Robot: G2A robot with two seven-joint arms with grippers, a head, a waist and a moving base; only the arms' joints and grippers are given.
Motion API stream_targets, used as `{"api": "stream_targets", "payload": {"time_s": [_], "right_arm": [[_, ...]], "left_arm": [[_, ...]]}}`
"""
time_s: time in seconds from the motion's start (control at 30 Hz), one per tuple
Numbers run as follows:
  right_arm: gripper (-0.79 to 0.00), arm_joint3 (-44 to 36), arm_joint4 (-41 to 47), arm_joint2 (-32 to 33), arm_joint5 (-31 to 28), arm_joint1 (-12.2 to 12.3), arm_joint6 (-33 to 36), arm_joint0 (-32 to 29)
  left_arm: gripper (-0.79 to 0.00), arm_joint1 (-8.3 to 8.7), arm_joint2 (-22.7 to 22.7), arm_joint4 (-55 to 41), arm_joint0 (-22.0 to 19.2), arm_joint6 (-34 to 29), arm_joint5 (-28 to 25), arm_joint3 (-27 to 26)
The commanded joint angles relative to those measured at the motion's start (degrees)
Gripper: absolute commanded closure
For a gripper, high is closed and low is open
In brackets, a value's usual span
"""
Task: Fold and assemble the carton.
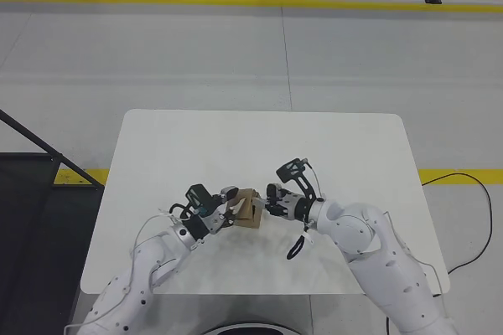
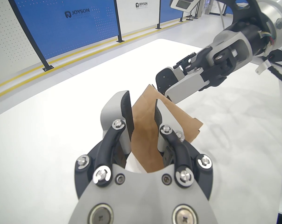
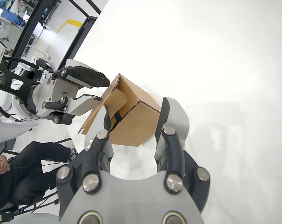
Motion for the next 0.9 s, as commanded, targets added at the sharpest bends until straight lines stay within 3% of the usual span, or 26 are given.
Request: {"api": "stream_targets", "payload": {"time_s": [0.0,0.87], "right_arm": [[-0.443,0.12,0.03,0.0,-0.05,0.0,0.01,0.0],[-0.385,1.7,0.88,-0.3,-0.25,-0.22,0.06,0.62]], "left_arm": [[-0.332,-0.03,0.1,-0.05,-0.06,-0.12,0.02,0.04],[-0.342,0.11,-1.27,-0.26,1.24,1.09,0.81,-1.35]]}}
